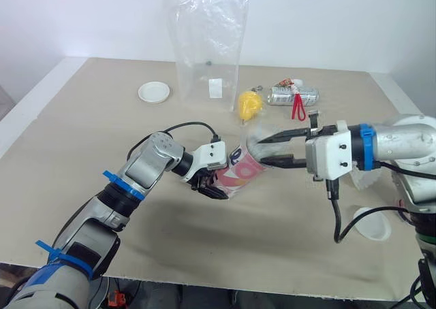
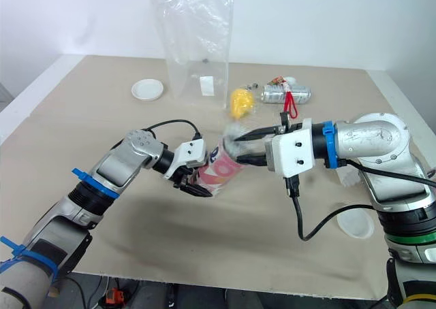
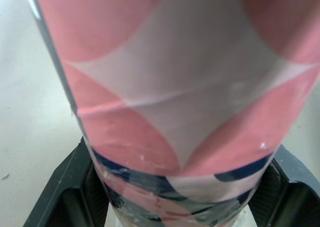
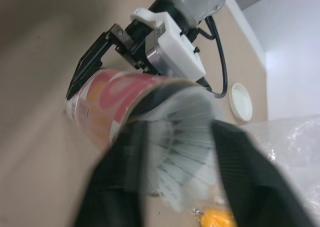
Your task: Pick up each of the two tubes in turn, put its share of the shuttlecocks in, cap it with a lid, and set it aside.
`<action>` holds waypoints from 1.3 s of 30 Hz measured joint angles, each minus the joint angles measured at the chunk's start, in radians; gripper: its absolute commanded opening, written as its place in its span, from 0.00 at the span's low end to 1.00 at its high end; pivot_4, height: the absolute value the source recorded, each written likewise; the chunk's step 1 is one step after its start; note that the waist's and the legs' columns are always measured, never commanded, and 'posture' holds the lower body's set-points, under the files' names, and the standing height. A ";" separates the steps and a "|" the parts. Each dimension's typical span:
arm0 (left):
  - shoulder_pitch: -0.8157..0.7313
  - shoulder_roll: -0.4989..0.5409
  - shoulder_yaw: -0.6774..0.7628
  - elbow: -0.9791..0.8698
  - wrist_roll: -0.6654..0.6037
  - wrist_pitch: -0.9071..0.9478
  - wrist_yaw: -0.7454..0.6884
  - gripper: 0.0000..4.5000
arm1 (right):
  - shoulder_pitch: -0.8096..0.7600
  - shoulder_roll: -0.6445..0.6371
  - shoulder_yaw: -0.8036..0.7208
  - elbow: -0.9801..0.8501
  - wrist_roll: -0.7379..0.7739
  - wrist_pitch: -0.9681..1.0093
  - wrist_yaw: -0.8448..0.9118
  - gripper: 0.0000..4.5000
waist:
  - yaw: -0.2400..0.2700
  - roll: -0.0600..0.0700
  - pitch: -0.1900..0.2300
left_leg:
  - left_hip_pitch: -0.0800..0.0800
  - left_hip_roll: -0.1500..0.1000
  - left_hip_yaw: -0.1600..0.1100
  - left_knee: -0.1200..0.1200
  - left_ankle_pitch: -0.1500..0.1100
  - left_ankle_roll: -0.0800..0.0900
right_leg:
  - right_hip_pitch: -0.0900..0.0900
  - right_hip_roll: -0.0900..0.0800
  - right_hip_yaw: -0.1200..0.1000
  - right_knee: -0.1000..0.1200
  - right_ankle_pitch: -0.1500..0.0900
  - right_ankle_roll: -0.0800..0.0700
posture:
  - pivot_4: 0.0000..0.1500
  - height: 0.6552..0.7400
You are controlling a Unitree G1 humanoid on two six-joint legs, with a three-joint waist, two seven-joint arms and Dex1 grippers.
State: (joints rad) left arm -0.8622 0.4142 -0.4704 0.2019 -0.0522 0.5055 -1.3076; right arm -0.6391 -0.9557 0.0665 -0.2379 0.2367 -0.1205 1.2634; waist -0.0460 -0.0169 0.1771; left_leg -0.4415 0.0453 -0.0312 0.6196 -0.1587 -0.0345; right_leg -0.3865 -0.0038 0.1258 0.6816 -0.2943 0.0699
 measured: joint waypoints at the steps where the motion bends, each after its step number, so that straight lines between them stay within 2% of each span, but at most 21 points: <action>1: 0.000 0.000 -0.001 -0.003 0.001 0.000 0.000 0.66 | -0.005 -0.003 -0.006 0.002 0.009 0.002 0.002 0.89 | 0.000 0.000 0.000 | 0.000 0.000 0.000 0.000 0.000 0.000 | 0.000 0.000 0.000 0.000 0.000 0.000 | 1.00 1.00; 2: 0.000 0.000 -0.001 -0.005 0.001 0.000 0.000 0.66 | -0.007 -0.012 -0.017 0.002 0.024 0.012 0.005 0.98 | 0.000 0.000 0.000 | 0.000 0.000 0.000 0.000 0.000 0.000 | 0.000 0.000 0.000 0.000 0.000 0.000 | 1.00 1.00; 3: 0.000 0.000 -0.001 -0.005 0.001 0.000 0.000 0.66 | -0.007 -0.021 -0.033 0.001 0.039 0.025 0.008 1.00 | 0.000 0.000 0.000 | 0.000 0.000 0.000 0.000 0.000 0.000 | 0.000 0.000 0.000 0.000 0.000 -0.001 | 1.00 1.00; 7: 0.000 0.000 -0.001 -0.004 0.001 0.001 0.000 0.66 | 0.004 -0.036 -0.106 -0.049 0.152 0.179 -0.028 1.00 | 0.000 0.000 0.000 | 0.000 0.000 0.000 0.000 0.000 0.000 | 0.000 0.000 0.000 0.000 0.001 -0.003 | 1.00 1.00; 12: -0.003 -0.006 -0.002 0.006 0.001 -0.002 0.001 0.66 | 0.148 -0.016 -0.357 -0.106 0.308 0.499 -0.258 1.00 | 0.004 -0.001 0.000 | -0.001 -0.001 -0.001 0.000 0.000 0.000 | 0.000 -0.001 -0.001 0.000 0.003 -0.006 | 1.00 1.00; 15: -0.006 -0.011 -0.004 0.014 0.002 -0.007 -0.003 0.66 | 0.364 0.124 -0.544 -0.133 0.325 0.598 -0.448 1.00 | 0.009 -0.004 -0.001 | -0.001 -0.001 -0.004 0.000 0.000 0.000 | 0.001 0.000 -0.003 0.000 0.003 -0.006 | 1.00 1.00; 16: -0.006 -0.013 -0.004 0.014 0.002 -0.009 -0.004 0.66 | 0.462 0.239 -0.616 -0.138 0.294 0.599 -0.557 1.00 | 0.010 -0.004 -0.001 | -0.001 -0.001 -0.005 0.000 0.000 0.000 | 0.002 0.000 -0.004 0.000 0.002 -0.006 | 1.00 1.00; 18: -0.006 -0.014 -0.004 0.014 0.003 -0.014 -0.005 0.66 | 0.573 0.333 -0.655 -0.126 0.245 0.605 -0.669 1.00 | 0.011 0.001 -0.002 | -0.002 -0.002 -0.003 -0.001 0.000 0.000 | -0.001 -0.001 -0.003 0.001 0.002 -0.006 | 1.00 1.00; 21: -0.006 -0.012 -0.004 0.014 0.004 -0.018 -0.006 0.66 | 0.702 0.379 -0.670 -0.129 0.205 0.626 -0.752 1.00 | 0.008 0.009 -0.003 | -0.001 -0.002 -0.001 -0.001 0.000 0.000 | -0.001 -0.001 0.000 0.001 -0.001 0.000 | 1.00 1.00; 28: 0.007 -0.024 -0.013 0.000 0.003 -0.016 -0.002 0.66 | 0.789 0.387 -0.734 -0.155 0.239 0.675 -0.801 1.00 | -0.002 0.009 -0.003 | 0.001 -0.001 -0.001 -0.001 0.003 0.004 | 0.001 0.000 0.000 0.001 0.002 0.000 | 1.00 1.00; 33: 0.019 -0.024 -0.013 -0.024 0.002 0.001 0.005 0.66 | 0.799 0.388 -0.732 -0.138 0.261 0.686 -0.786 1.00 | -0.002 0.009 -0.003 | 0.001 -0.001 0.000 0.000 0.003 0.004 | 0.001 0.000 0.002 0.001 0.002 0.001 | 1.00 1.00; 39: 0.021 -0.026 -0.013 -0.030 0.001 0.004 0.010 0.66 | 0.777 0.386 -0.684 -0.008 0.249 0.654 -0.748 1.00 | -0.002 0.009 -0.003 | 0.001 -0.001 0.000 -0.001 0.003 0.004 | 0.001 0.000 0.001 0.001 0.002 0.001 | 1.00 1.00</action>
State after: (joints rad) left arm -0.8409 0.3883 -0.4838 0.1723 -0.0513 0.5099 -1.2977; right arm 0.1375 -0.5701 -0.6178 -0.2464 0.4854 0.5340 0.5152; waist -0.0479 -0.0083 0.1739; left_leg -0.4402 0.0439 -0.0308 0.6188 -0.1562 -0.0305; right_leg -0.3855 -0.0041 0.1272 0.6825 -0.2926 0.0710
